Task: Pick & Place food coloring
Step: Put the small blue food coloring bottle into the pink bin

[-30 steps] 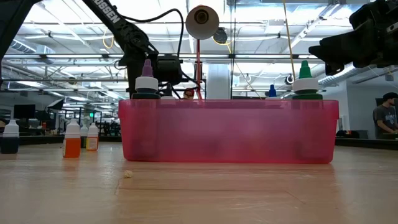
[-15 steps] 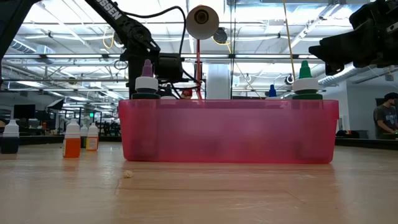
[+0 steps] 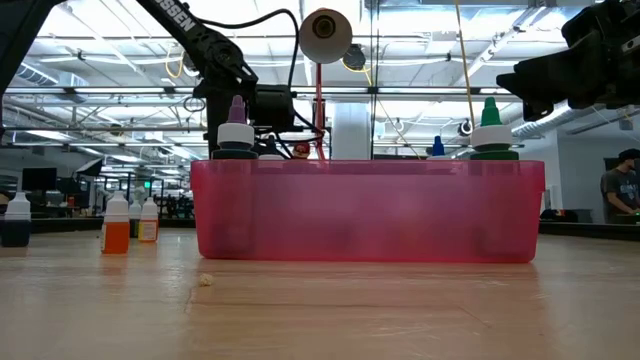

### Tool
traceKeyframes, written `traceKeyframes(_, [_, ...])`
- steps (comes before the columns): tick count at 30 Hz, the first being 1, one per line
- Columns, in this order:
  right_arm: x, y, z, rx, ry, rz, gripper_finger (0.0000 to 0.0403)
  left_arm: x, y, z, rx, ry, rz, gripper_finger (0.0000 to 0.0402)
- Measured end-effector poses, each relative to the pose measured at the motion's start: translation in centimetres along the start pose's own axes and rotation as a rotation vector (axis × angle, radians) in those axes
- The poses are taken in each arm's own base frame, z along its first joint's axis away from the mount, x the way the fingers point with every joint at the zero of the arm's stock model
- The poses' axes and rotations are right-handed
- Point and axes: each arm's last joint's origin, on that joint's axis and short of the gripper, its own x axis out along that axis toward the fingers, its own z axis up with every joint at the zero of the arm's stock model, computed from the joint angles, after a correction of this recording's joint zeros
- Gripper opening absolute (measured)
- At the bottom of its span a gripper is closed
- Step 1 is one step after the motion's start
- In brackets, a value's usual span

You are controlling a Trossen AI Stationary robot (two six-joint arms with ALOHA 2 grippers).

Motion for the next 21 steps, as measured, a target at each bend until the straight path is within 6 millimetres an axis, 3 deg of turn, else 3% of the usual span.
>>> traceKeyframes(15, [0.0,0.0,0.0,0.000,0.000,0.000,0.0130,0.0,0.0,0.0,0.023,-0.001,-0.003,0.0079])
traceKeyframes(21, [0.0,0.0,0.0,0.000,-0.001,-0.001,0.0130,-2.4,-1.0,-0.8,0.049,-0.037,-0.049,0.0070])
